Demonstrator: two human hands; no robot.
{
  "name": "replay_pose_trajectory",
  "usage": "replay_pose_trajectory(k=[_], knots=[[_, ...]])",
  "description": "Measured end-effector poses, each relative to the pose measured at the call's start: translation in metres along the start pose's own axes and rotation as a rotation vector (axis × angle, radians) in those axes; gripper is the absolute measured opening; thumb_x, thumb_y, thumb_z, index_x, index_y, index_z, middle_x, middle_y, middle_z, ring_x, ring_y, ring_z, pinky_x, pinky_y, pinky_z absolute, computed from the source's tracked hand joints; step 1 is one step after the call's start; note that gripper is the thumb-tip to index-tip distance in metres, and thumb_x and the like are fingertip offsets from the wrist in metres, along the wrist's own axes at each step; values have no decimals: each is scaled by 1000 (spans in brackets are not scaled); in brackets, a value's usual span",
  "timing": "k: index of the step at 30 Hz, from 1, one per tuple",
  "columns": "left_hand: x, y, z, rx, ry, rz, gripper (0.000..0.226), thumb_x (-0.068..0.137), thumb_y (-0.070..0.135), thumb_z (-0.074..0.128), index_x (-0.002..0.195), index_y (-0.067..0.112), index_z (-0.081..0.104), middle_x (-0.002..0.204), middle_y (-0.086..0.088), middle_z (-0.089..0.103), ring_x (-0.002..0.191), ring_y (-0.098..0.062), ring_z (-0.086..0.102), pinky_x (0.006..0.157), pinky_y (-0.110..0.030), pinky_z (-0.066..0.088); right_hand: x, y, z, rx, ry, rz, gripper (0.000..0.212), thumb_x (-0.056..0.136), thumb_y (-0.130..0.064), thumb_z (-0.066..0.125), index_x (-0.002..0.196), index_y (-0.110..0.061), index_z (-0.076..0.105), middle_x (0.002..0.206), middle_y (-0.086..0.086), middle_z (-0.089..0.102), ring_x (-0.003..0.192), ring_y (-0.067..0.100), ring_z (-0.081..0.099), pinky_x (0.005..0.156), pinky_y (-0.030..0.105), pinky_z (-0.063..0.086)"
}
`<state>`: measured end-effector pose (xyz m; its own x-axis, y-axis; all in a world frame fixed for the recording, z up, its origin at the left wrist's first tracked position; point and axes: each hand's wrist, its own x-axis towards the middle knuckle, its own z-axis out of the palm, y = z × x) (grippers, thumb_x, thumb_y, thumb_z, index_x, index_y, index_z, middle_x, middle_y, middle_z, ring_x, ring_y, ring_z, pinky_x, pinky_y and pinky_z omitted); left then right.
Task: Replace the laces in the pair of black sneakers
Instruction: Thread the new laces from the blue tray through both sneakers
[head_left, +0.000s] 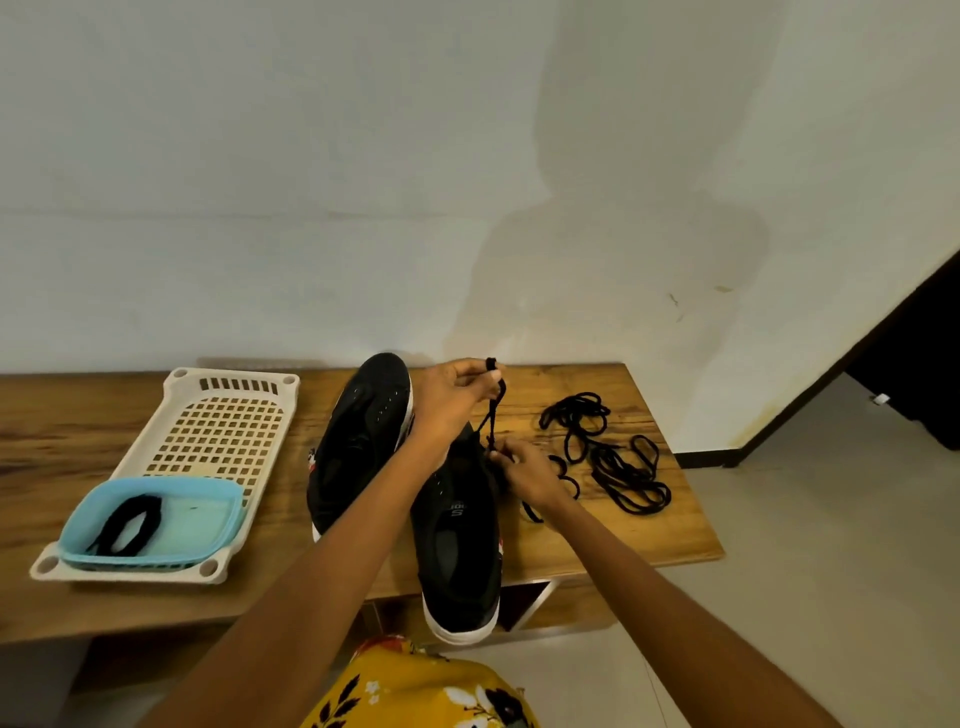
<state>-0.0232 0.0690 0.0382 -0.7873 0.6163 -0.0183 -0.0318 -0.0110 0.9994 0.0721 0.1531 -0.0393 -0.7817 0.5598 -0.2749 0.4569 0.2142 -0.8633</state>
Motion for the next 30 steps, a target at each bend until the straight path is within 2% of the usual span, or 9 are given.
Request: replay_pose_trajectory(k=[3, 5, 7, 9, 14, 18, 21, 25, 30], knots=[[2, -6, -10, 144, -114, -13, 21, 87, 5, 62, 107, 1, 67, 90, -3, 70, 75, -9, 66, 81, -22, 54, 0, -18, -13, 360, 205, -4, 21, 100, -13, 42, 83, -17, 55, 71, 4, 54, 56, 13, 50, 53, 25, 43], [8, -17, -24, 546, -192, -47, 29, 89, 13, 61, 118, 8, 62, 110, -5, 67, 99, -16, 63, 94, -33, 49, 3, -32, -25, 485, 351, -15, 21, 101, -13, 40, 88, -15, 57, 70, 0, 51, 49, 8, 41, 42, 18, 35], [5, -30, -33, 923, -214, -112, 46, 88, 25, 63, 130, 12, 50, 127, -8, 55, 117, -26, 54, 98, -41, 45, 9, -42, -31, 457, 390, -79, 20, 100, -13, 41, 94, -17, 60, 74, -3, 52, 51, 6, 37, 45, 18, 31], [-5, -39, -34, 1087, -219, -207, 64, 87, 39, 62, 138, 10, 35, 138, -14, 39, 121, -32, 48, 96, -45, 46, 11, -51, -30, 288, 356, -181, 20, 99, -13, 45, 95, -18, 64, 81, -9, 56, 59, -1, 40, 54, 17, 32], [-12, -45, -34, 918, -158, -399, 63, 86, 37, 62, 135, 9, 34, 135, -15, 29, 99, -31, 56, 78, -40, 57, 9, -62, -5, -125, 93, -277, 21, 95, -26, 56, 106, -13, 69, 71, -8, 60, 59, -6, 53, 55, 6, 37], [-19, -48, -37, 937, -188, -417, 44, 85, 23, 58, 124, 8, 43, 132, -14, 27, 104, -29, 47, 85, -38, 52, 18, -47, 18, -420, -92, -264, 20, 93, -24, 58, 105, -16, 73, 100, -1, 71, 91, 10, 63, 82, 29, 49], [-22, -48, -28, 996, -170, -404, 56, 83, 26, 61, 128, 6, 36, 134, -15, 25, 119, -33, 38, 86, -36, 44, 23, -40, 28, -505, -49, -212, 20, 93, -23, 55, 100, -18, 73, 101, 0, 71, 93, 17, 64, 83, 38, 52], [-24, -39, -25, 968, -30, -353, 43, 86, 18, 58, 122, 3, 41, 126, -18, 42, 108, -34, 52, 77, -34, 44, 27, -43, 32, -584, -16, -162, 20, 94, -22, 52, 101, -19, 71, 101, 1, 70, 93, 20, 64, 77, 36, 52], [-18, -40, -59, 571, 71, -466, 17, 86, -2, 52, 98, 5, 61, 107, -20, 62, 95, -32, 59, 75, -37, 50, 27, -37, 28, -571, -78, -120, 18, 94, -27, 56, 101, -22, 71, 94, -1, 71, 88, 14, 64, 75, 32, 51]])
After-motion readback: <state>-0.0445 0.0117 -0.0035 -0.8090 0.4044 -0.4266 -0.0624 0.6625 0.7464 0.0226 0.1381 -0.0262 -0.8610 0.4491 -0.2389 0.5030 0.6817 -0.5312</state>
